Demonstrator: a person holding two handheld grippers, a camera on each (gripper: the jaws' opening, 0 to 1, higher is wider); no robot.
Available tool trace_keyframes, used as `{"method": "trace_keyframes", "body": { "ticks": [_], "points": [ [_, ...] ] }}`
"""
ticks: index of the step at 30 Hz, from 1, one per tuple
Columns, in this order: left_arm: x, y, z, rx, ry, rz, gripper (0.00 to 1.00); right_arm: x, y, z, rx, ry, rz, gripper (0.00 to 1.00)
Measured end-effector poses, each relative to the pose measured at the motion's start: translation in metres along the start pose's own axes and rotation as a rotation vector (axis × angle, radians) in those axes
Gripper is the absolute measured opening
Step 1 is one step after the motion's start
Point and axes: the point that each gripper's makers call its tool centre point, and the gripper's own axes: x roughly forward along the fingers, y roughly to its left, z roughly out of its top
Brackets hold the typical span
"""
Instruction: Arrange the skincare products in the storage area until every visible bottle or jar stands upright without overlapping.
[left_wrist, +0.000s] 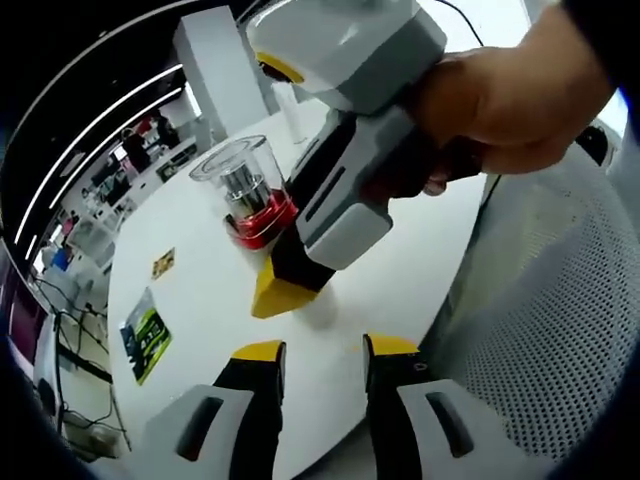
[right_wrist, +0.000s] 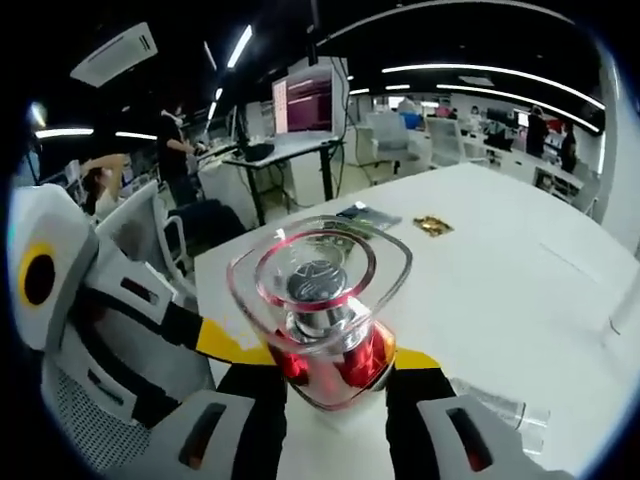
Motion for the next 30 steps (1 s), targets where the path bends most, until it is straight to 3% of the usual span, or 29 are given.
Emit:
{"method": "trace_keyframes", "body": {
  "ticks": [2, 6, 8, 10, 11, 15, 16, 18, 19, 20, 22, 25, 30],
  "points": [
    [-0.001, -0.006, 0.002, -0.036, -0.011, -0.042, 0.30, 0.000, 0.000, 0.001, 0.004, -0.005, -0.003, 0.33],
    [-0.006, -0.024, 0.020, -0.069, -0.102, -0.152, 0.41, 0.001, -0.002, 0.001, 0.010, -0.006, 0.003, 0.32],
    [-0.007, -0.023, 0.014, -0.078, -0.072, -0.155, 0.43, 0.001, -0.003, 0.001, 0.014, -0.006, -0.001, 0.32],
    [-0.008, -0.024, 0.003, -0.023, -0.008, -0.165, 0.45, 0.001, -0.003, 0.002, 0.028, -0.011, -0.007, 0.32],
    [-0.009, -0.021, 0.000, -0.001, 0.001, -0.134, 0.45, 0.001, -0.004, 0.002, 0.037, -0.018, -0.010, 0.32],
    [-0.006, -0.026, -0.005, 0.140, 0.017, -0.132, 0.46, 0.000, -0.003, 0.002, 0.039, -0.023, -0.013, 0.32],
    [-0.002, -0.026, -0.009, 0.140, 0.036, -0.128, 0.46, 0.000, -0.003, 0.002, 0.030, -0.017, -0.010, 0.32],
    [0.004, -0.026, -0.011, 0.043, 0.020, -0.139, 0.46, 0.000, -0.002, 0.001, 0.019, -0.004, -0.010, 0.32],
    [0.005, -0.024, -0.016, 0.033, 0.044, -0.133, 0.45, 0.000, -0.002, 0.001, 0.021, 0.002, -0.009, 0.32],
    [0.004, -0.018, -0.016, 0.053, 0.068, -0.111, 0.45, 0.000, -0.002, 0.001, 0.022, 0.007, -0.008, 0.32],
    [0.002, -0.018, -0.008, 0.071, 0.012, -0.100, 0.40, -0.001, -0.002, 0.001, 0.031, 0.016, -0.006, 0.31],
    [0.001, -0.022, -0.006, 0.108, 0.000, -0.105, 0.32, -0.002, -0.002, 0.001, 0.048, 0.013, 0.000, 0.31],
    [0.001, -0.019, -0.010, 0.103, 0.023, -0.096, 0.33, -0.003, 0.002, 0.003, 0.061, 0.005, 0.019, 0.31]
  ]
}}
